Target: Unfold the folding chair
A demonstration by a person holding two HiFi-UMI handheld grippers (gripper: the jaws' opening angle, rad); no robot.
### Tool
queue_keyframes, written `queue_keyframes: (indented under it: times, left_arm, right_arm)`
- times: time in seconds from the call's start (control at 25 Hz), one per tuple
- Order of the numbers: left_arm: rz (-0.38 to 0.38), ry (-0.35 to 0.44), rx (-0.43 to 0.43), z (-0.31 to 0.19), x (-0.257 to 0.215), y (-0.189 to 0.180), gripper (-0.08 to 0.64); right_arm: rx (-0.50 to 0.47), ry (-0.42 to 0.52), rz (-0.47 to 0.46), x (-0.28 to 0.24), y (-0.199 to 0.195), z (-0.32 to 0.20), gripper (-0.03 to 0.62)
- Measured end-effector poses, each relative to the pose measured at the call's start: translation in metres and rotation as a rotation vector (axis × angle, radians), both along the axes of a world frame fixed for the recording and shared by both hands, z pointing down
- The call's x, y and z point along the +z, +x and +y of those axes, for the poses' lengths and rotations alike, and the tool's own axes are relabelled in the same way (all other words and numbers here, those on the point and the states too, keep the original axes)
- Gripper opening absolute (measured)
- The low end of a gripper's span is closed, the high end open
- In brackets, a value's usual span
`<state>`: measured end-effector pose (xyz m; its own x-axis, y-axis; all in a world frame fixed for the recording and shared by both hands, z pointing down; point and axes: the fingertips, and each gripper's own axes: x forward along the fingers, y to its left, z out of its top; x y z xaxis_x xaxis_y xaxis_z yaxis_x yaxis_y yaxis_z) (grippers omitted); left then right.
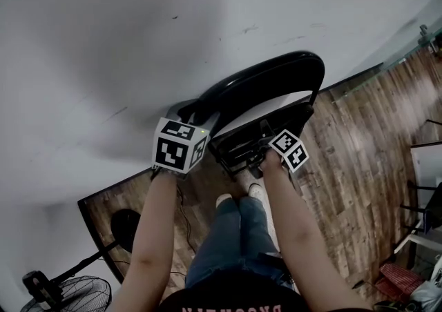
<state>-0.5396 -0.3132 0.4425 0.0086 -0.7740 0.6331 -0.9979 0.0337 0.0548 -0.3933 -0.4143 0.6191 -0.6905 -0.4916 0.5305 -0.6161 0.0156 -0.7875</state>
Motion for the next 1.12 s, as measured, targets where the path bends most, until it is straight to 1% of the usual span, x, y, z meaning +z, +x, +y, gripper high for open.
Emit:
queue_keyframes:
  times: [0.2, 0.44, 0.64, 0.72, 0.76, 0.8, 1.0, 1.12]
  left_arm:
    - [-0.032, 0.005, 0.028, 0.005, -0.001, 0.008, 0.199]
    - [-0.113, -0.036, 0.131, 0.02, -0.005, 0.034, 0.193]
    - [-0.125, -0.057, 0.197, 0.03, -0.008, 0.052, 0.196]
    - [-0.125, -0.057, 0.234, 0.029, -0.009, 0.058, 0.224]
    - [-0.121, -0.054, 0.252, 0.029, -0.01, 0.06, 0.248]
    - [-0.115, -0.047, 0.269, 0.027, -0.012, 0.062, 0.258]
    - [-0.046, 0.03, 0.362, 0.011, -0.032, 0.08, 0.247]
    - [-0.052, 0.071, 0.407, -0.003, -0.044, 0.095, 0.229]
  right_arm:
    - [0.014, 0.011, -0.003, -0.002, 0.007, 0.004, 0.092]
    - [0.041, 0.023, -0.013, -0.006, 0.026, 0.014, 0.094]
    - [0.057, 0.037, 0.014, -0.01, 0.045, 0.026, 0.104]
    - [0.069, 0.039, 0.015, -0.01, 0.052, 0.03, 0.104]
    - [0.075, 0.038, 0.012, -0.01, 0.055, 0.031, 0.104]
    - [0.081, 0.036, 0.009, -0.01, 0.057, 0.033, 0.104]
    - [0.105, 0.037, -0.002, -0.012, 0.07, 0.04, 0.106]
    - [0.115, 0.046, -0.014, -0.014, 0.078, 0.044, 0.106]
